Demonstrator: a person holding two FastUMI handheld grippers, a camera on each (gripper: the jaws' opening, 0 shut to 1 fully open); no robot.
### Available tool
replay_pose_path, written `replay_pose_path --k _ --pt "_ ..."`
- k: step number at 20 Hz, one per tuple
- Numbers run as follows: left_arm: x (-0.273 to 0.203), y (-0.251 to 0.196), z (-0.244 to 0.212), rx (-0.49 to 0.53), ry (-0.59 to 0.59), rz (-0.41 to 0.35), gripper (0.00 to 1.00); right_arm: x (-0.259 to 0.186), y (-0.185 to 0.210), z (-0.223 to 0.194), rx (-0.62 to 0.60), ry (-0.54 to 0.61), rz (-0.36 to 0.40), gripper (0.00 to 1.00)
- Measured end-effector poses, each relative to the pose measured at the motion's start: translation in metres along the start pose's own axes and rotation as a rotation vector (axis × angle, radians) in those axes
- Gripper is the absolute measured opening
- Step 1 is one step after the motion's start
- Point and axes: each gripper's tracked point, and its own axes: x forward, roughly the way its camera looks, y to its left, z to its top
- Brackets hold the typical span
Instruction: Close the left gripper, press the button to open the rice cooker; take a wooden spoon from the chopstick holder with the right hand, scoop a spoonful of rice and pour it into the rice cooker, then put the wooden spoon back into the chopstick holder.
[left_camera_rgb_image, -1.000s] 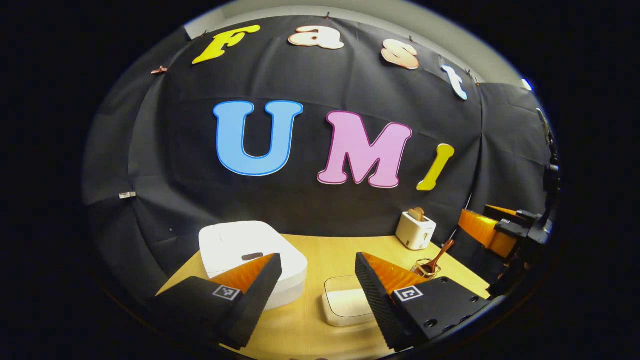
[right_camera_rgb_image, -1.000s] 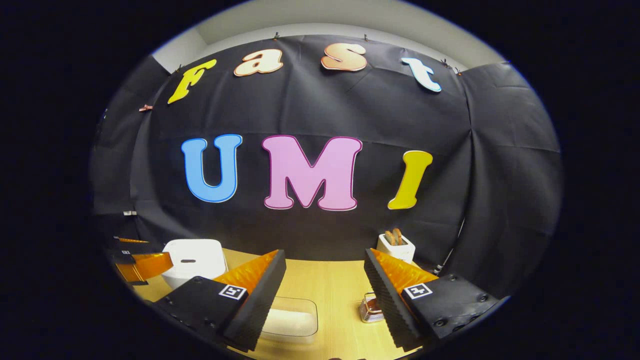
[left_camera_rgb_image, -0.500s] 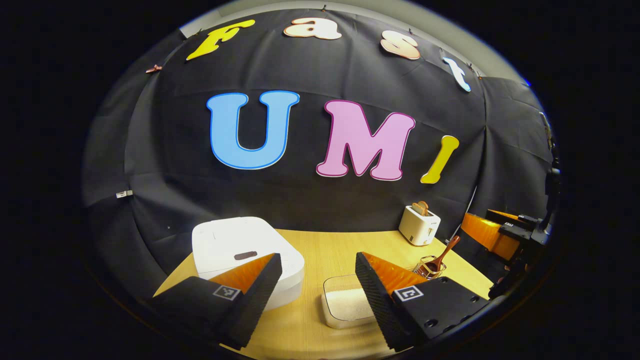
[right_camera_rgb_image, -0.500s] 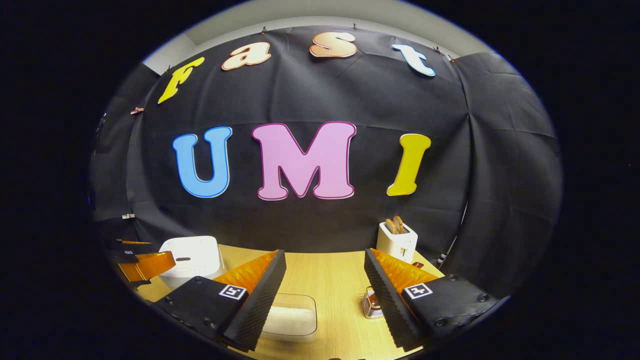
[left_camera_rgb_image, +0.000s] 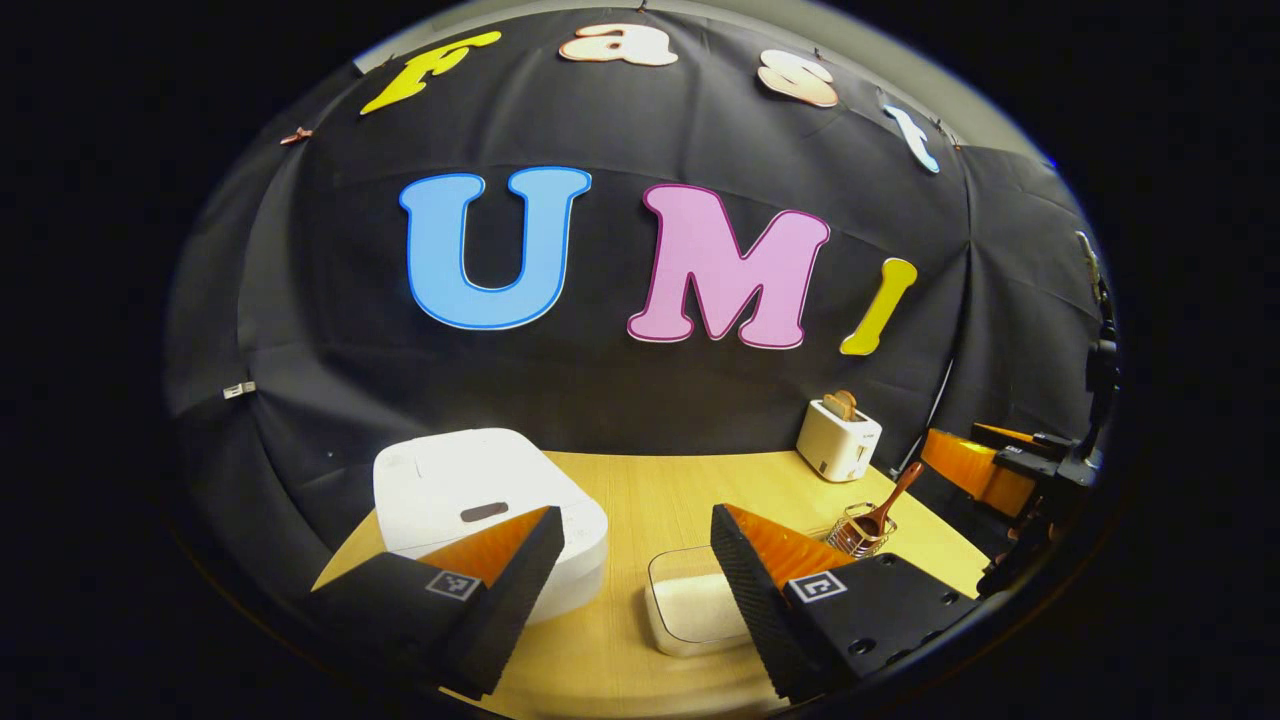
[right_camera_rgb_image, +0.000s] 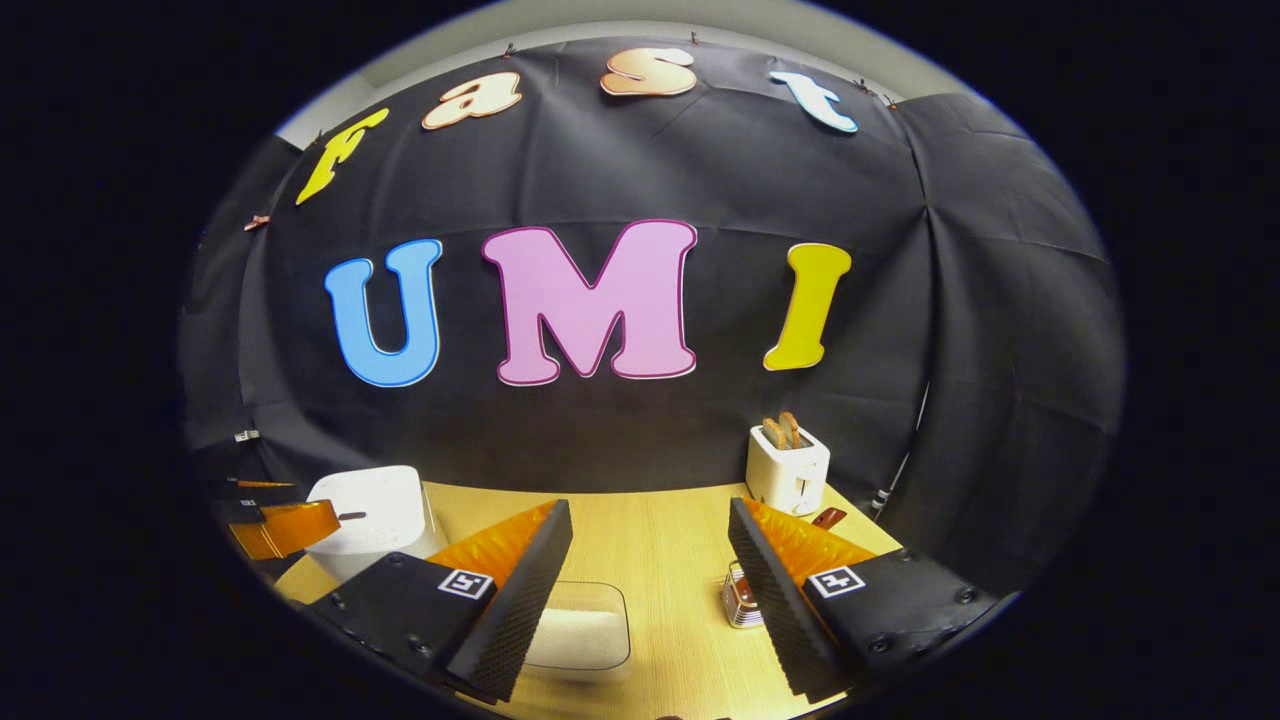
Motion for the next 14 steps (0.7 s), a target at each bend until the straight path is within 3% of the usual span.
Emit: replay_pose_path --k 8,10,13,14 --pt "0.016 0.027 0.030 0.035 -0.051 0.009 0.90 0.007 0.002 -0.001 -0.005 -0.002 0.002 0.98" --pt "0.024 0.033 0.031 0.044 -0.046 0.011 0.83 0.008 0.001 -0.003 -0.007 0.001 -0.002 0.98" --pt "0.038 0.048 0.034 0.019 -0.032 0.025 0.61 0.009 -0.006 -0.007 -0.001 0.013 -0.019 0.98" --pt "0.043 0.054 0.034 0.006 -0.024 0.034 0.59 0.009 -0.009 -0.008 0.000 0.015 -0.028 0.98"
